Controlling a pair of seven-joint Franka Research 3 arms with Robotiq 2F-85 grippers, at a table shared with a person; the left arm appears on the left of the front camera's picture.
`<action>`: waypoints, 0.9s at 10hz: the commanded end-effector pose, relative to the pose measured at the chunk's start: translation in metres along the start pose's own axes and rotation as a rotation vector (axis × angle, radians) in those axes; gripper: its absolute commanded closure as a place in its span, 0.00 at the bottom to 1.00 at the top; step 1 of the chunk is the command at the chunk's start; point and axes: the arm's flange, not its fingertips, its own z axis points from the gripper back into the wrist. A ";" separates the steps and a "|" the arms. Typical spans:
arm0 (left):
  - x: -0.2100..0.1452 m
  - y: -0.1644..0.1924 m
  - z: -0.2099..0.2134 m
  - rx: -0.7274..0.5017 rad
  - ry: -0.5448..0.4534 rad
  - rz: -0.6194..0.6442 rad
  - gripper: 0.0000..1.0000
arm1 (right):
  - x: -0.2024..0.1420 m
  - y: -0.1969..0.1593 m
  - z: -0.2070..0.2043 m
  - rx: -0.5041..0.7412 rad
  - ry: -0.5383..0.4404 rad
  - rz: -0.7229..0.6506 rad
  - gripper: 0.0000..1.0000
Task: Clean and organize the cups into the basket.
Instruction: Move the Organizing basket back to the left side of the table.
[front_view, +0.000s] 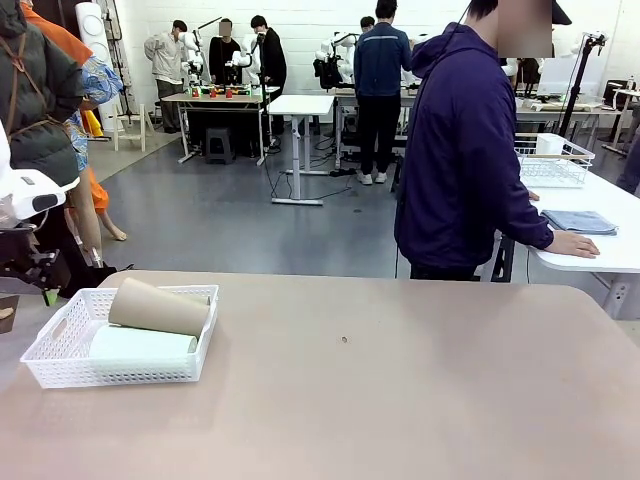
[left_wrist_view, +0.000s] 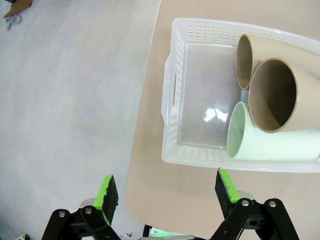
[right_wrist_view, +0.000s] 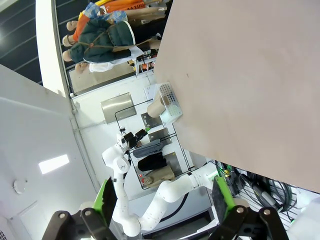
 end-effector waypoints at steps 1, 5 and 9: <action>-0.003 0.006 0.001 -0.007 0.018 -0.060 0.00 | -0.003 0.001 -0.003 -0.001 -0.005 0.000 0.00; 0.039 0.057 -0.019 -0.522 0.211 -0.207 0.00 | -0.003 0.001 -0.003 -0.001 -0.005 0.000 0.00; 0.077 0.138 -0.054 -0.797 0.207 -0.195 0.00 | -0.003 0.001 -0.003 -0.001 -0.005 0.000 0.00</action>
